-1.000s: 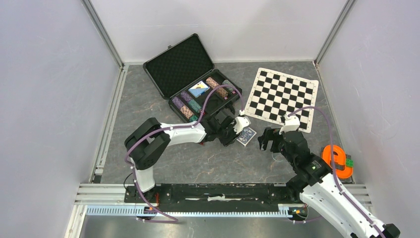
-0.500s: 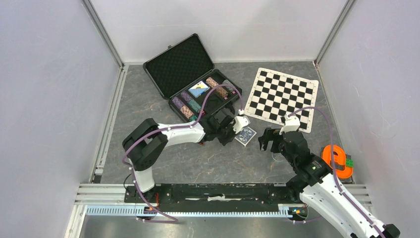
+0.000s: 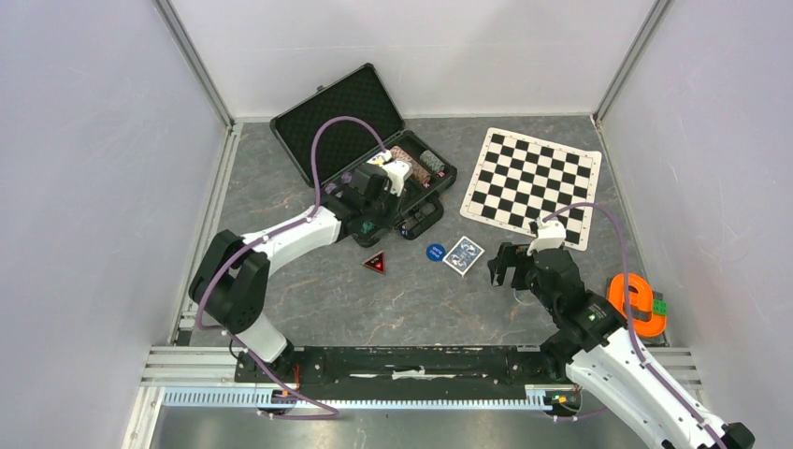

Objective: Pack up texas hold em set

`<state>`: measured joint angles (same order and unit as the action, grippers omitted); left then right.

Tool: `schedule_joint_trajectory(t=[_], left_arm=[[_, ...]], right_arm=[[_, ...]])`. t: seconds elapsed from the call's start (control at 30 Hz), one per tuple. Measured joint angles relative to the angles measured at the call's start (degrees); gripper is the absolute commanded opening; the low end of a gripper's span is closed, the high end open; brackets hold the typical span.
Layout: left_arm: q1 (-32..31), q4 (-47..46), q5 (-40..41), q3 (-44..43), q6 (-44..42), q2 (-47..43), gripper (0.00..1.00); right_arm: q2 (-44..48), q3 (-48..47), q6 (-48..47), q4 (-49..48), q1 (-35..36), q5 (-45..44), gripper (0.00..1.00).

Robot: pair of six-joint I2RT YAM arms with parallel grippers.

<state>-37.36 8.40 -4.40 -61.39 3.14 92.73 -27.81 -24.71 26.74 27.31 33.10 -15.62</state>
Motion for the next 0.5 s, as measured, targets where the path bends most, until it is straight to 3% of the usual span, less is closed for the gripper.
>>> schedule_joint_trajectory(t=[0.17,0.5], left_arm=[[3.28,0.11,3.34,0.9,0.52,0.0,0.24],[3.5,1.51,10.14,0.13,0.26,2.21,0.29]], right_arm=[[0.02,0.0,0.0,0.17,0.0,0.0,0.98],[-0.33,0.09,0.0,0.09,0.0,0.02,0.98]])
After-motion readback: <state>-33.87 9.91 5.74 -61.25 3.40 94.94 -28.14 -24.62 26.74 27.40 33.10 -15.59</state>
